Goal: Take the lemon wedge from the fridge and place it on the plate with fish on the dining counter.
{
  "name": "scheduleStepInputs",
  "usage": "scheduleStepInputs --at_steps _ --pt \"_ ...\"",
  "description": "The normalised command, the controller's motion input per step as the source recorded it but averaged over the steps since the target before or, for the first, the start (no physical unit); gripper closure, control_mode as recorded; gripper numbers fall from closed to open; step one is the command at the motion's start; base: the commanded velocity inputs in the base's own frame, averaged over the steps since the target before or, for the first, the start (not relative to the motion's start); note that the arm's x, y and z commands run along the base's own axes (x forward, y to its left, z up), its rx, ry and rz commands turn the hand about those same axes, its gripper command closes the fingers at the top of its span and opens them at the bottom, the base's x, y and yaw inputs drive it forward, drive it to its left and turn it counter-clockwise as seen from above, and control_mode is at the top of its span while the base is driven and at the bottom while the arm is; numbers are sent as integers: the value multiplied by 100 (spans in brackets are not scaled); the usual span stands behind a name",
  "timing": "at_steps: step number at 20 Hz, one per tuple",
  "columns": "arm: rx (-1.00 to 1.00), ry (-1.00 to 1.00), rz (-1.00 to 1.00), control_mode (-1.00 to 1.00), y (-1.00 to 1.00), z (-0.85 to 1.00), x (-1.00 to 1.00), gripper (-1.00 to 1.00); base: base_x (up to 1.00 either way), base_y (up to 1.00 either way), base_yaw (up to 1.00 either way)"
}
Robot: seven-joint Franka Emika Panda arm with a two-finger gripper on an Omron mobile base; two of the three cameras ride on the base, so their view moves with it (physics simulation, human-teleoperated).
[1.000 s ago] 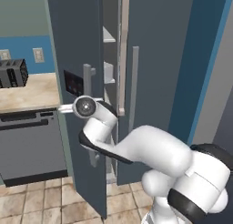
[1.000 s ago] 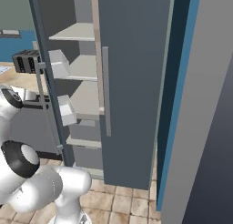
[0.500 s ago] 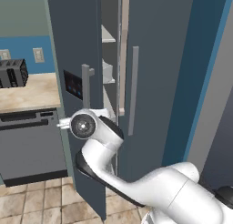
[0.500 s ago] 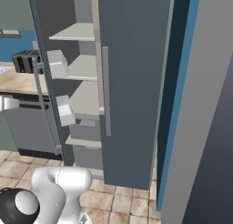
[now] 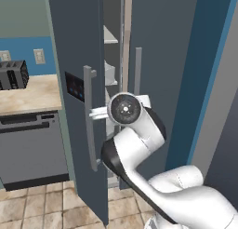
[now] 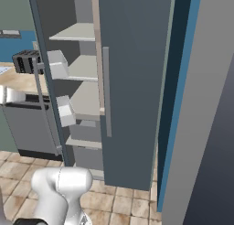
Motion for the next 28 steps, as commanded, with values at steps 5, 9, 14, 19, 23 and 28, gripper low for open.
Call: scheduleStepInputs --at_steps 5,9,14,19,23,28 --pt "3 27 0 -100 -100 28 25 -100 0 0 0" --pt "13 23 4 -100 -100 13 67 -100 0 0 0" --pt "15 13 17 -100 -89 -4 82 -100 0 0 0" --pt "20 1 17 -100 -34 -22 47 -100 0 0 0" --pt "18 -5 9 -100 10 -26 58 -100 0 0 0" --pt "18 0 5 -100 40 -9 84 -100 0 0 0"
